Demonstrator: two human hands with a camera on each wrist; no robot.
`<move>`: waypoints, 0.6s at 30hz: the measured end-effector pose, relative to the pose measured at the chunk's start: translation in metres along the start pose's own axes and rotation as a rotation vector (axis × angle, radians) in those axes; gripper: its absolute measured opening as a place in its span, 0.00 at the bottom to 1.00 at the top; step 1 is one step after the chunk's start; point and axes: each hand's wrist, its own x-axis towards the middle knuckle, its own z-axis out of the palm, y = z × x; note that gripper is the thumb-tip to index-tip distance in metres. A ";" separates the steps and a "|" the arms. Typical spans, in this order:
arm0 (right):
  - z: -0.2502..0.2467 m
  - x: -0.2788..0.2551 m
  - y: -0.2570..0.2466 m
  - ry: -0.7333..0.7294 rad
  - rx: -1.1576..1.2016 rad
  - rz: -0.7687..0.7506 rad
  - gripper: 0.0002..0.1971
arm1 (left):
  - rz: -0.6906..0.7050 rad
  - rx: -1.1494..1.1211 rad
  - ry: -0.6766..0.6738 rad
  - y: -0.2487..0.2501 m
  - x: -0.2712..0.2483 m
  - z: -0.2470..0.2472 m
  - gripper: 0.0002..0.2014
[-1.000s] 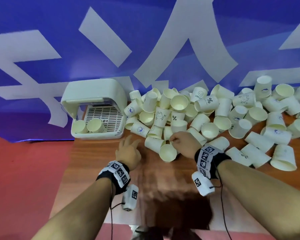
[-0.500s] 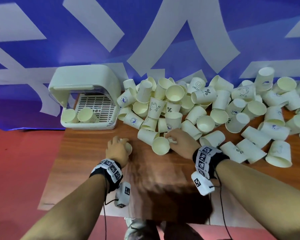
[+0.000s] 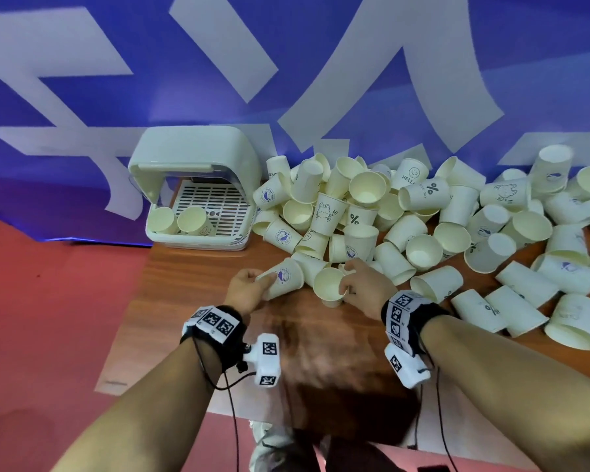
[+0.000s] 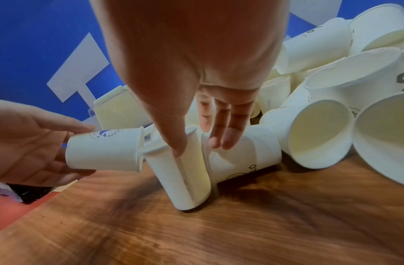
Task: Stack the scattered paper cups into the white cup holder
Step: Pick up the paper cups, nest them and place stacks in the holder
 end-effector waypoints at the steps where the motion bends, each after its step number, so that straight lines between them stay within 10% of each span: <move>1: 0.000 0.001 -0.002 0.012 0.018 0.005 0.07 | -0.014 -0.035 -0.001 -0.001 0.001 0.000 0.13; 12: -0.034 0.020 -0.057 0.212 0.398 0.022 0.03 | -0.098 -0.292 -0.166 0.029 -0.017 -0.020 0.13; 18: -0.056 0.044 -0.114 0.229 0.439 -0.039 0.03 | 0.041 -0.207 -0.273 0.065 -0.023 -0.064 0.31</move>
